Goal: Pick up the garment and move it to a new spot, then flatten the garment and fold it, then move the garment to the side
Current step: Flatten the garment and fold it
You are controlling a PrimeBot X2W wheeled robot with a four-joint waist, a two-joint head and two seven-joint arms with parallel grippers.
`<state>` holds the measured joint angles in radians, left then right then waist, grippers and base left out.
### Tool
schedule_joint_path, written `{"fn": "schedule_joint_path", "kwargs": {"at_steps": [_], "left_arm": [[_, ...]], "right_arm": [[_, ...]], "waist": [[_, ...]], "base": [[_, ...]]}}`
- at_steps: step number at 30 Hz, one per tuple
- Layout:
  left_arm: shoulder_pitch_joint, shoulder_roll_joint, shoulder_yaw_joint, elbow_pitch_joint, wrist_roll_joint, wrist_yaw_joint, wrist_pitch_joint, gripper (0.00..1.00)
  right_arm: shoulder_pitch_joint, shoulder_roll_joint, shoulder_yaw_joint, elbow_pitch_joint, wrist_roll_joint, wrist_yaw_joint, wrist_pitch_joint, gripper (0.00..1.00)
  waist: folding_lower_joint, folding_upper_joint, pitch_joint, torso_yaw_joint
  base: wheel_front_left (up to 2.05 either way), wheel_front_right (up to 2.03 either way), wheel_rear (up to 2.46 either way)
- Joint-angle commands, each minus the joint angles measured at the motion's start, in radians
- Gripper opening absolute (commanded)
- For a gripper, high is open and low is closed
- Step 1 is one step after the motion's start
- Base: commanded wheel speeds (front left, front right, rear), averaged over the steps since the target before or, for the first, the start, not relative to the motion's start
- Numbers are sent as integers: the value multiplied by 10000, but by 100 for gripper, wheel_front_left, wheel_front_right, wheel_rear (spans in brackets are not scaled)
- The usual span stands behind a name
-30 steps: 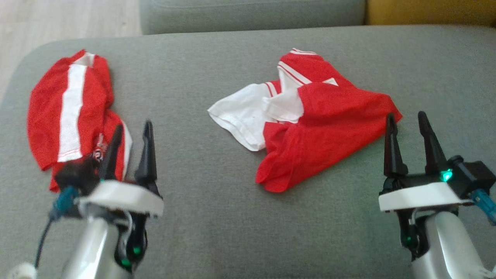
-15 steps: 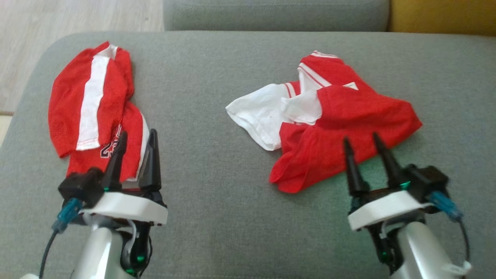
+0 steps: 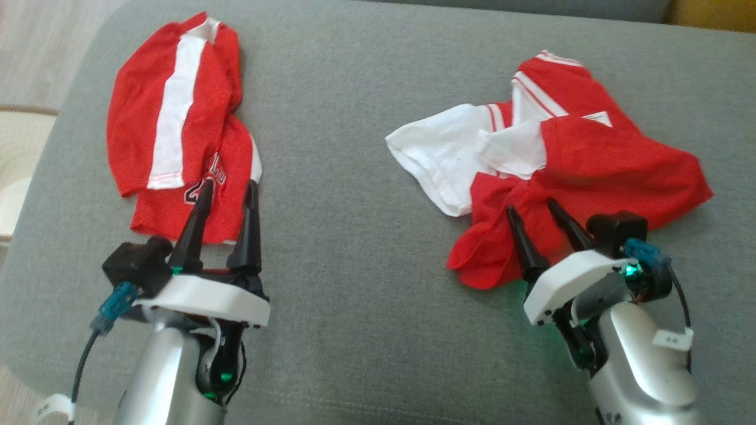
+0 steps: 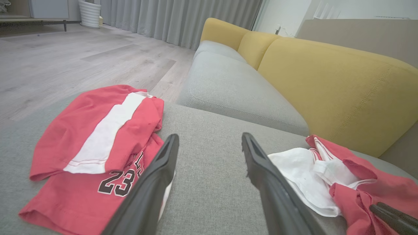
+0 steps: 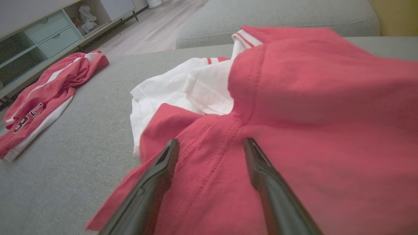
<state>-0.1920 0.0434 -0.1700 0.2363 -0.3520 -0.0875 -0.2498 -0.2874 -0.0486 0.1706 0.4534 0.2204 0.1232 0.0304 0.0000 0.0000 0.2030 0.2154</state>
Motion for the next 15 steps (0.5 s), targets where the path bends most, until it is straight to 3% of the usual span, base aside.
{"fn": "schedule_joint_path", "kwargs": {"at_steps": [1,4,5,6,15], "left_arm": [[-464,71,229,-287,-68,65,-120,100],[-513,70,121,-295,-153,134,-120,100],[-521,70,96,-296,-171,154,-120,100],[-527,70,72,-297,-184,172,-120,100],[-454,69,174,-269,-178,270,-120,100]], "right_arm": [[-437,-16,141,-134,-148,75,37,100],[-665,-16,31,289,-271,75,151,100],[-735,-16,-4,440,-430,75,196,35],[-799,-16,-14,552,-665,75,195,0],[-973,-16,-549,223,-757,75,-569,0]], "waist": [[0,0,160,175],[0,0,250,285],[0,0,264,307],[0,0,274,323],[0,0,39,-95]], "base": [[0,0,0],[0,0,0],[0,0,0],[0,0,0],[0,0,0]]}}
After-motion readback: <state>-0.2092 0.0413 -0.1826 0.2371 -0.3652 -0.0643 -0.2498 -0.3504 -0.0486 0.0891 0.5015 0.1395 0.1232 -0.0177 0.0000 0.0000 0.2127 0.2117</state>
